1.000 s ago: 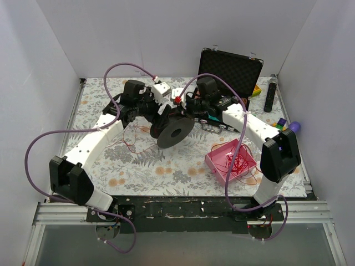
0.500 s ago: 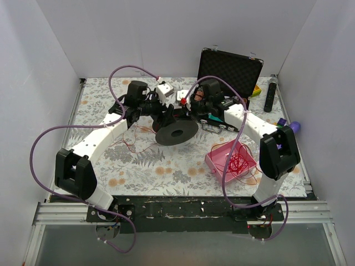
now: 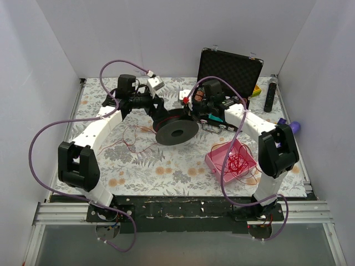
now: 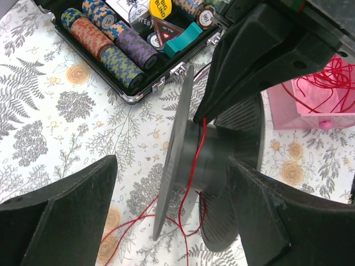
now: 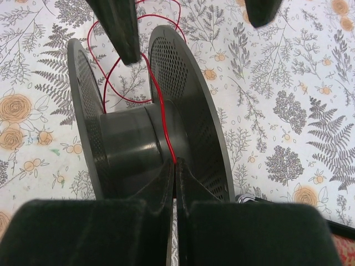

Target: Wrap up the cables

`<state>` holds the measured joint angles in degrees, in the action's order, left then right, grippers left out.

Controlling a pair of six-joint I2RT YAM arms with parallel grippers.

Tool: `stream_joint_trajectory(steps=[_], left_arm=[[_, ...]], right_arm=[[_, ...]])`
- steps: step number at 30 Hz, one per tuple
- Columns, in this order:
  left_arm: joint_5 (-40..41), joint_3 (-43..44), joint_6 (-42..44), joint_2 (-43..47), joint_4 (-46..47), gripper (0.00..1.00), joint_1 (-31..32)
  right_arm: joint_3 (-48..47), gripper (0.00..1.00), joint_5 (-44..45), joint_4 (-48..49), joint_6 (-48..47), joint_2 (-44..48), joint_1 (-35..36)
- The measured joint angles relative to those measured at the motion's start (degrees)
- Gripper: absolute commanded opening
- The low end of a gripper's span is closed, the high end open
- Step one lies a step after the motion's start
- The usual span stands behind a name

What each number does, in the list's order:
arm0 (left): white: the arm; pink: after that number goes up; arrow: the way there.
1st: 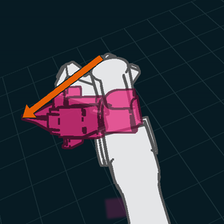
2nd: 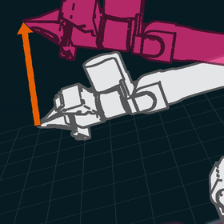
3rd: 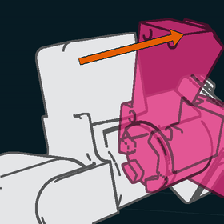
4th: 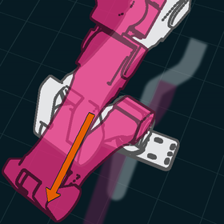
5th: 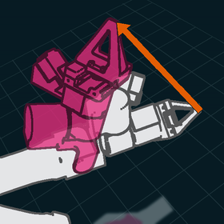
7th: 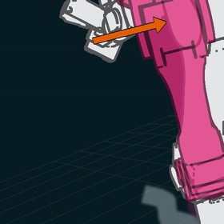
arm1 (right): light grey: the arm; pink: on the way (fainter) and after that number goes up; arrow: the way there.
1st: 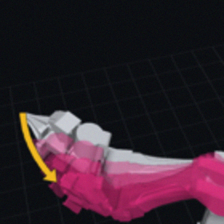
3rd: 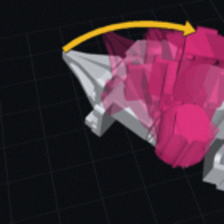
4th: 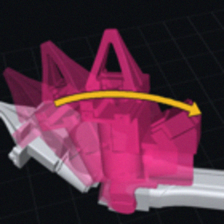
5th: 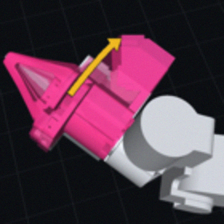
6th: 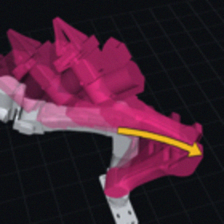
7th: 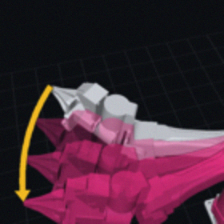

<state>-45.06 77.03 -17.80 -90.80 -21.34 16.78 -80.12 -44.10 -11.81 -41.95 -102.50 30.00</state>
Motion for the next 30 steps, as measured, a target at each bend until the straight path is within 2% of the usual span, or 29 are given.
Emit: stream_joint_trajectory(steps=[6, 8, 10, 18, 24, 27, 30], left_arm=[[-1.6, 4.1, 2.8, -8.3, -1.0, 0.68, 0.3], [-2.0, 4.2, 3.3, -10.0, -1.5, 0.61, 0.3], [-2.3, 4.2, 4.0, -10.7, -2.4, 0.59, 0.3], [-4.4, 2.9, 7.6, -10.6, -4.9, 0.6, 0.3], [-5.1, 1.6, 5.4, -9.9, -5.3, 0.49, 0.5], [-3.3, 1.3, 2.3, -8.6, -4.8, 0.39, 0.8], [0.0, 0.5, -0.7, -6.5, -3.0, 0.39, 1.3]], right_arm=[[-0.8, 0.01, 0.0, 0.7, 1.8, -1.6, 0.0], [-0.8, 0.01, 0.0, 1.5, 2.9, -2.0, 0.0], [-0.8, 0.01, 0.0, 2.2, 3.9, -2.3, 0.0], [-3.2, 0.01, 0.2, 3.5, 7.5, -3.9, 0.0], [-3.6, 0.01, 0.3, 4.4, 8.8, -4.0, 0.1], [-3.6, 0.01, 0.3, 4.7, 8.8, -4.0, 0.3], [-3.6, 0.01, 0.0, 4.8, 8.6, -4.0, 0.4]])
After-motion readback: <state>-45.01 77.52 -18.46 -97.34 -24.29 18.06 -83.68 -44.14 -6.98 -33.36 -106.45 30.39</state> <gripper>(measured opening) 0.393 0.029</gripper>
